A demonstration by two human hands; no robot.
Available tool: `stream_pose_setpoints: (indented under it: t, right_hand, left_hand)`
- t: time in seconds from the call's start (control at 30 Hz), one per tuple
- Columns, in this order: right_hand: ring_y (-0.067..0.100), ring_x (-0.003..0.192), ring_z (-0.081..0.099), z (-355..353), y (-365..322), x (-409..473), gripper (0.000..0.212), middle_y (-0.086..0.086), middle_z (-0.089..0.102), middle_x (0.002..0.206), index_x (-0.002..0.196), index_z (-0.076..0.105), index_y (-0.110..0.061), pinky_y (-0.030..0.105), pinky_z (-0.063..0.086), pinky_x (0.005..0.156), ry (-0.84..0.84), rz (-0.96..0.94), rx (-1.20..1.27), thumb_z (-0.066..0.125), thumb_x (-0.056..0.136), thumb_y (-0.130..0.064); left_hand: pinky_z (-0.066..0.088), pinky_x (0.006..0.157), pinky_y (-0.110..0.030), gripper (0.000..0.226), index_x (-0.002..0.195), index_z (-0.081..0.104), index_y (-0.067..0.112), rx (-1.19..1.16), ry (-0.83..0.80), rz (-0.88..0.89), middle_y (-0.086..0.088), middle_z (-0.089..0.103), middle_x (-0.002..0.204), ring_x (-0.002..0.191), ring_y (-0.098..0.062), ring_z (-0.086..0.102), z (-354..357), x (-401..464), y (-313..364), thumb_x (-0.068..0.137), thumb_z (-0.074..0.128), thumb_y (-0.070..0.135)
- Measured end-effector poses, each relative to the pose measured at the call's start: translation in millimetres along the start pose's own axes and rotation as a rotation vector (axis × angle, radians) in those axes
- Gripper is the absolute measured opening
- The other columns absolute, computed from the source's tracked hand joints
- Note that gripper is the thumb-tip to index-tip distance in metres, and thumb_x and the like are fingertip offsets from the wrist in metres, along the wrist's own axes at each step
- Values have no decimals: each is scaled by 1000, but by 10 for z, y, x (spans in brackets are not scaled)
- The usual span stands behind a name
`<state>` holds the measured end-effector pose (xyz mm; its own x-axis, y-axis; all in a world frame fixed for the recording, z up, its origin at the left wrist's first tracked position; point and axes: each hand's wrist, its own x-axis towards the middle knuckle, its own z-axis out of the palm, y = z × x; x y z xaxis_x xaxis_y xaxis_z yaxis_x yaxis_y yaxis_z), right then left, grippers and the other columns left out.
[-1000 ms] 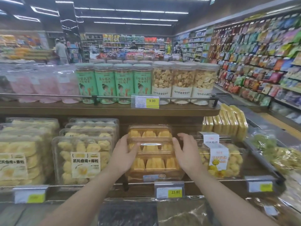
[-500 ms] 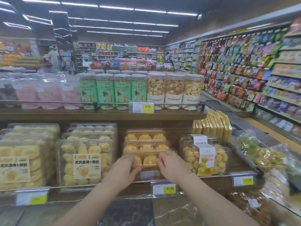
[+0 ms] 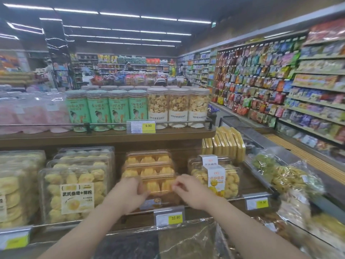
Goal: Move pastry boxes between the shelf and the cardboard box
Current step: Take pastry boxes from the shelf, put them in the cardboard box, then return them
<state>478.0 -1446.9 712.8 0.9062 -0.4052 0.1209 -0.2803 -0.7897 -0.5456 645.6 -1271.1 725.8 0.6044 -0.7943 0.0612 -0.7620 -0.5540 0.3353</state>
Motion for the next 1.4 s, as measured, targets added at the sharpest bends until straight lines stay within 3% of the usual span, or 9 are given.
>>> stream_pose_setpoints:
  t: [0.17,0.3,0.43,0.63,0.83,0.97,1.13,1.23,1.4]
  right_hand:
    - [17,83,60,-462,768,-265,17,0,65,86,84,69,-21,32,45,77,256,172,-5,60,97,-20]
    - [18,103,55,-761,1336,-347,11,-3,58,103,101,70,-24,32,45,92,426,272,10,59,98,-26]
    - [26,131,37,-884,1751,-235,42,7,47,134,135,55,-19,39,33,107,476,442,19,55,100,-42]
    - [19,150,28,-900,2072,96,82,0,26,165,161,21,-18,38,27,119,374,494,458,56,97,-55]
    - [16,147,34,-917,2287,257,86,1,31,163,162,19,-18,30,31,113,328,445,646,66,95,-44]
    - [18,148,33,-944,2233,177,87,-3,31,163,161,21,-20,36,30,117,293,481,439,59,94,-58]
    - [16,101,54,-883,2047,-212,21,-4,60,103,108,63,-16,35,46,84,721,201,-111,57,97,-33]
    - [12,80,52,-785,2019,-327,16,-9,57,84,90,60,-22,32,41,66,519,186,-267,50,100,-29]
    - [20,84,49,-829,1954,-190,21,-3,47,90,89,48,-18,34,36,71,301,239,-276,39,107,-26]
  left_hand:
    - [55,73,-32,17,86,64,21,-266,56,92,5,68,77,74,-12,63,233,181,763,96,65,35]
    - [53,91,-31,18,109,70,19,-398,92,105,1,70,105,99,-17,66,530,503,1336,97,65,31]
    - [38,95,-26,48,148,45,19,-528,45,-38,-7,48,142,119,-23,55,782,810,1682,104,53,37]
    - [33,121,-43,71,165,11,17,-826,-24,-282,-10,31,167,150,-31,37,1107,1206,1800,108,39,48]
    - [30,122,-42,72,165,6,19,-921,16,-283,-5,26,170,154,-28,30,1287,1301,1833,108,39,48]
    - [32,119,-38,79,164,9,15,-846,36,-222,-8,25,169,152,-27,32,1263,1258,1815,105,47,50]
    - [49,93,-33,23,113,60,25,-366,321,113,7,57,112,105,-16,52,1135,1020,1796,99,60,44]
    - [57,76,-38,15,97,58,25,-271,121,208,9,64,89,84,-15,63,1121,899,1797,101,58,40]
    - [56,85,-34,7,106,62,18,-175,40,218,1,57,106,96,-19,61,1123,909,1839,101,56,19]
